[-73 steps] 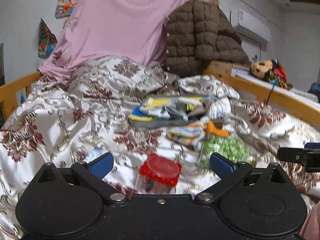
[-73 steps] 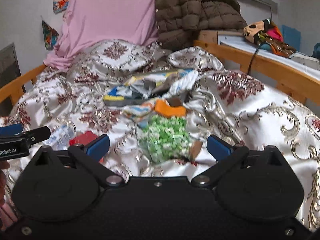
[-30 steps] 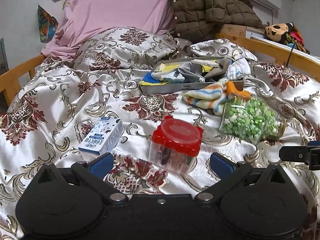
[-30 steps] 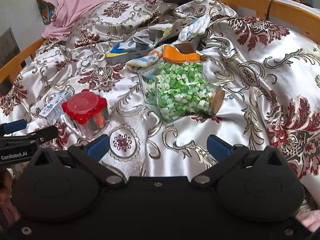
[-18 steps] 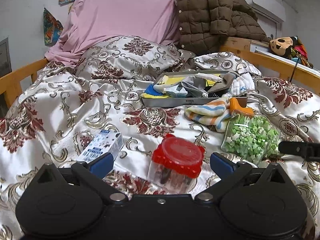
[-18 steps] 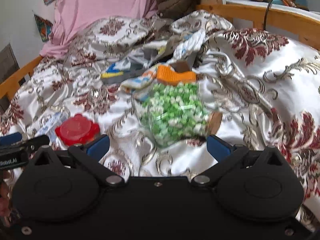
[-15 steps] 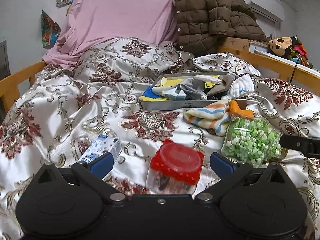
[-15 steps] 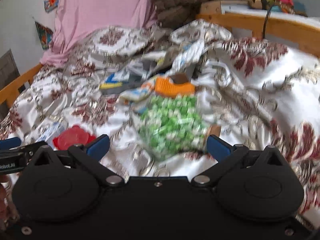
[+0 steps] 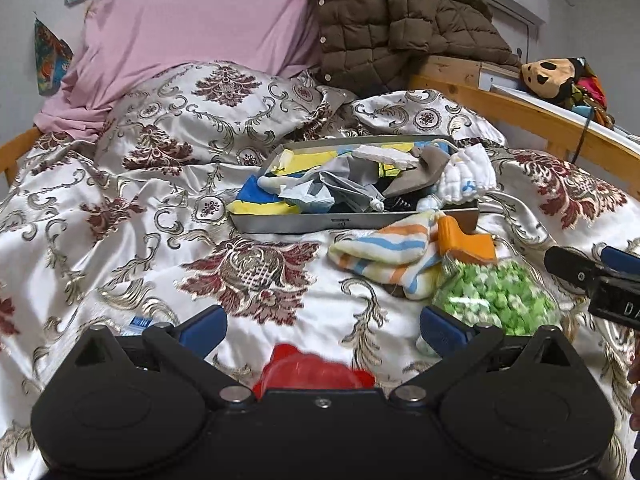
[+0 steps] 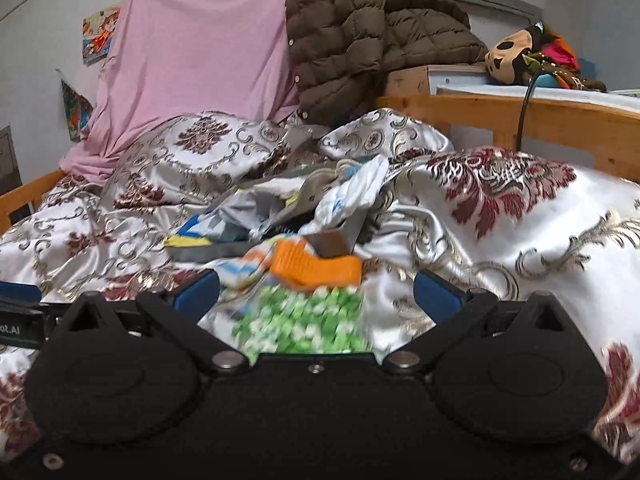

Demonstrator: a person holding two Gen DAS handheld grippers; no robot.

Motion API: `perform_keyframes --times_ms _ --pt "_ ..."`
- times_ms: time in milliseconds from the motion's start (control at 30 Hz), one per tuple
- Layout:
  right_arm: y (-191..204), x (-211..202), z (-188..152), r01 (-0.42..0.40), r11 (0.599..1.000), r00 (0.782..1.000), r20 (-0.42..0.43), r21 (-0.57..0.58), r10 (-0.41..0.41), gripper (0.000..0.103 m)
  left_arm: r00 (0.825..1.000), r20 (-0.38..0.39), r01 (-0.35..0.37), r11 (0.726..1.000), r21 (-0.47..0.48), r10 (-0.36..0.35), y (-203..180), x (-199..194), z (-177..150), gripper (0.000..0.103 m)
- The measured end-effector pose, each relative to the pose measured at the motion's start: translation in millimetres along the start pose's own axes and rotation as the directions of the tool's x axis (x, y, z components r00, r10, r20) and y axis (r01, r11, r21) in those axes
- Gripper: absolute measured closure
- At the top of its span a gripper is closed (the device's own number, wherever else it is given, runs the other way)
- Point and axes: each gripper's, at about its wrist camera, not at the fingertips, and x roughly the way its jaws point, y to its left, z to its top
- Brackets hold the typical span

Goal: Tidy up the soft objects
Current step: 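Move both tools toward the striped towel and orange plastic clip, then grasp the striped towel with the left tool while the right tool grasps the orange clip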

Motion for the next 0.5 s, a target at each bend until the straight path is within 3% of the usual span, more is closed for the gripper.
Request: perform_keyframes --times_ms 500 --pt "-0.4 64.8 10.4 0.045 0.991 0.999 0.014 -0.128 -0.044 0.001 1.0 0.0 -0.011 0.995 0.099 0.011 11.9 63.3 49.3 0.001"
